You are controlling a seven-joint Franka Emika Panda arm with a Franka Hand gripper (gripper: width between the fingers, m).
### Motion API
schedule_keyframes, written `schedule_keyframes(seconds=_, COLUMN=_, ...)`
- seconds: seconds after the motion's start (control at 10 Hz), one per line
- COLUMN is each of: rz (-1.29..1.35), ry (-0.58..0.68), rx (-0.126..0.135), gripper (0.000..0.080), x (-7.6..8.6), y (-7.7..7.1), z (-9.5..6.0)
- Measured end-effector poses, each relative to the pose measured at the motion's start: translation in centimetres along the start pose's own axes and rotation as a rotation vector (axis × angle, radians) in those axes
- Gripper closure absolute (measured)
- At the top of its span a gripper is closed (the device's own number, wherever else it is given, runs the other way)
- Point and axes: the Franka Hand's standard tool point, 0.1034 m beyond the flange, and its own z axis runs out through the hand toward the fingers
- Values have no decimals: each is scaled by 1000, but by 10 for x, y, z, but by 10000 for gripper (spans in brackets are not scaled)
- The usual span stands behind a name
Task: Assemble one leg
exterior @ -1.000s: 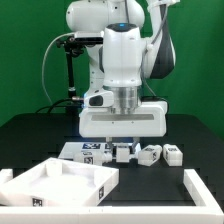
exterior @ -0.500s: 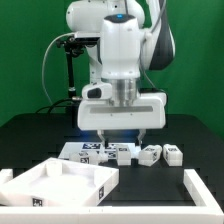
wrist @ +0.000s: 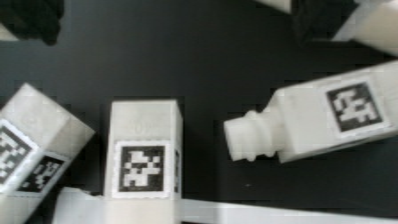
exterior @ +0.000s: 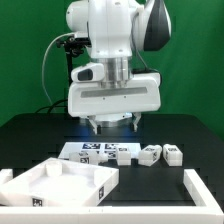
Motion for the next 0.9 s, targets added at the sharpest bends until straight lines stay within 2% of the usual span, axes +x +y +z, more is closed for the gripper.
schedule_keyframes(seconds=0.3, rz=-14, ry=1, rx=-1, gripper=151, x=2, y=3, z=0)
schedule_keyframes(seconds=0.4, rz=-130, ry=0, rx=-3, gripper=151, x=7, y=16, z=0)
schedule_keyframes(seconds=0.6, rz=-279, ry=8, rx=3, gripper=151, x=34, y=48, z=-14)
schedule_keyframes(seconds=0.7, rz=-340, ry=8, rx=0, gripper=151, x=41, y=56, z=-10)
schedule_keyframes(seconds=0.8, rz=-402, ry=25, rx=-9, gripper=151, x=44, y=56, z=-8)
schedule_keyframes(seconds=0.9, rz=-420, ry=61, rx=-30, gripper=151, x=41, y=53, z=-10)
